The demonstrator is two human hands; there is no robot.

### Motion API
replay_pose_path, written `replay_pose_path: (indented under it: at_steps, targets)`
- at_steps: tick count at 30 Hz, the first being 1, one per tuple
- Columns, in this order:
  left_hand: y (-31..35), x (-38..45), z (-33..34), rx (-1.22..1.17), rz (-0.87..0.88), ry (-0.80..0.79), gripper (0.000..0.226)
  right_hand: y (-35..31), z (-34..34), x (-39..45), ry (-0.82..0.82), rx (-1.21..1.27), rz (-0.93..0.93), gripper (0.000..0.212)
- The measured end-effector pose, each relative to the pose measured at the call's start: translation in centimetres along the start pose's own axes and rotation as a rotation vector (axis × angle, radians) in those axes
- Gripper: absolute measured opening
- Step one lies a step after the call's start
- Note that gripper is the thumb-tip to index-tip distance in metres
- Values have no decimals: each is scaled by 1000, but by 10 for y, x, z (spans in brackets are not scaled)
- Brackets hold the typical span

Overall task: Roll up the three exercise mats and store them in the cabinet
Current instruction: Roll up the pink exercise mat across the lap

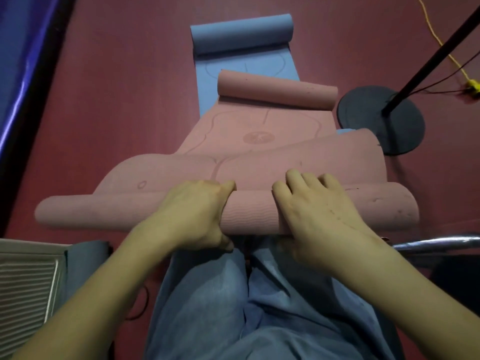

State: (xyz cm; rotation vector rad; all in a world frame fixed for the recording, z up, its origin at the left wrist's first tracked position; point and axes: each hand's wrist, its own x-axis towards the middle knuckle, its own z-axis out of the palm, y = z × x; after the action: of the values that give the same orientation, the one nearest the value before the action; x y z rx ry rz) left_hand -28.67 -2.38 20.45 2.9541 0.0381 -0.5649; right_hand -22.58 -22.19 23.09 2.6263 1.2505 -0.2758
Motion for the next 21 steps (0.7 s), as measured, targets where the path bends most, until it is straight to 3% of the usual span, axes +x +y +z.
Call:
replay_pose_path:
  at_steps: [3,7,10,14,21]
  targets:
    - [-6,1,-5,-42,13,-8,69,-4,-3,6,-27,31,-8,65]
    - [0,-5,11,41,-18,133,63,-1,-3,15,-52,72,-25,62]
    - [-2,-12,23,27,-20,253,73,3,-5,22,-115,54,-41,62]
    - [-3,-12,27,-10,-11,405,86,13,-15,38,-279,129,-64,70]
    - [-7,-18,14,-42,69,437,70,41,-37,69,-605,375,-61,69]
